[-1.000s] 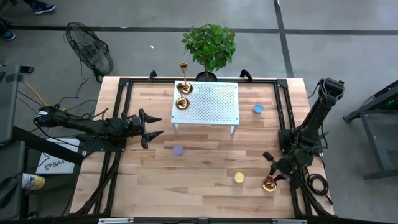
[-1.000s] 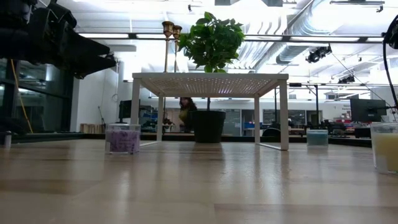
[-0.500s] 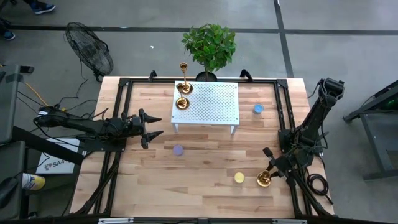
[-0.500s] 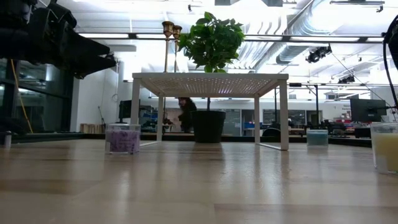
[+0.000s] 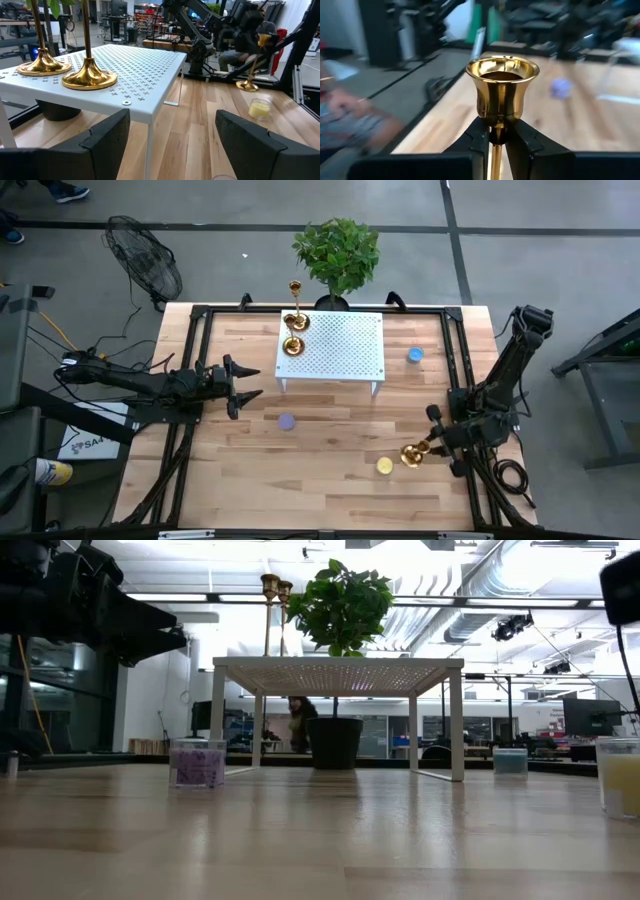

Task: Pick & Place candle stick holders
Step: Put the gold candle holder on the shelf

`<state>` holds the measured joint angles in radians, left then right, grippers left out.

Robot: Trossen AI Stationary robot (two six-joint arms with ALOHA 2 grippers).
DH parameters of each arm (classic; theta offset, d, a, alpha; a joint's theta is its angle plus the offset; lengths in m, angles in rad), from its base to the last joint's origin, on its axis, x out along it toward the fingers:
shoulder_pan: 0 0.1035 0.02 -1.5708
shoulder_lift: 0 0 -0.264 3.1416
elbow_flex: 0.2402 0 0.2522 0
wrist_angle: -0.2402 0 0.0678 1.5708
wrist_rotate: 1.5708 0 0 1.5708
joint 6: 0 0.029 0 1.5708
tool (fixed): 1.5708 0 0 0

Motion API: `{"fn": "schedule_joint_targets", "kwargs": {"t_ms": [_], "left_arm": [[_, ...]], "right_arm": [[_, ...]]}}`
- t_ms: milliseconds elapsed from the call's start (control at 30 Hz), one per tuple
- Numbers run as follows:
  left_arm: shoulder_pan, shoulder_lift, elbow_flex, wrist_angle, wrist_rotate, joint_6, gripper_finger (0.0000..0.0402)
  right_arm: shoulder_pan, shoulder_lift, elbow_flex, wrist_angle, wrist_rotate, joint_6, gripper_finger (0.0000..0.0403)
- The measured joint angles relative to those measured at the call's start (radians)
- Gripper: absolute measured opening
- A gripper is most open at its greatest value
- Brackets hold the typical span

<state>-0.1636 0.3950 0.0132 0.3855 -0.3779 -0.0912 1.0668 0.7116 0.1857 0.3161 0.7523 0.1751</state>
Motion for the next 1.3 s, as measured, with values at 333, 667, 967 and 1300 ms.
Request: {"fn": "schedule_joint_targets", "kwargs": {"t_ms": [333, 667, 967, 1300], "left_arm": [[0.0, 0.0, 0.0, 0.0, 0.0, 0.0, 0.0291], [0.0, 0.0, 0.0, 0.0, 0.0, 0.0, 0.0292], [0.0, 0.0, 0.0, 0.0, 0.0, 0.0, 0.0291], [0.0, 0.0, 0.0, -0.001, 0.0, 0.0, 0.0291]], "right_arm": [[-0.11, 0.0, 0.112, -0.001, 0.181, -0.206, 0.0037], [-0.433, 0.002, 0.28, -0.021, -0.004, -0.312, 0.0035], [-0.81, 0.062, 0.423, -0.091, -0.312, -0.314, 0.0034], [-1.143, 0.35, 0.653, -0.114, -0.659, -0.305, 0.0035]]}}
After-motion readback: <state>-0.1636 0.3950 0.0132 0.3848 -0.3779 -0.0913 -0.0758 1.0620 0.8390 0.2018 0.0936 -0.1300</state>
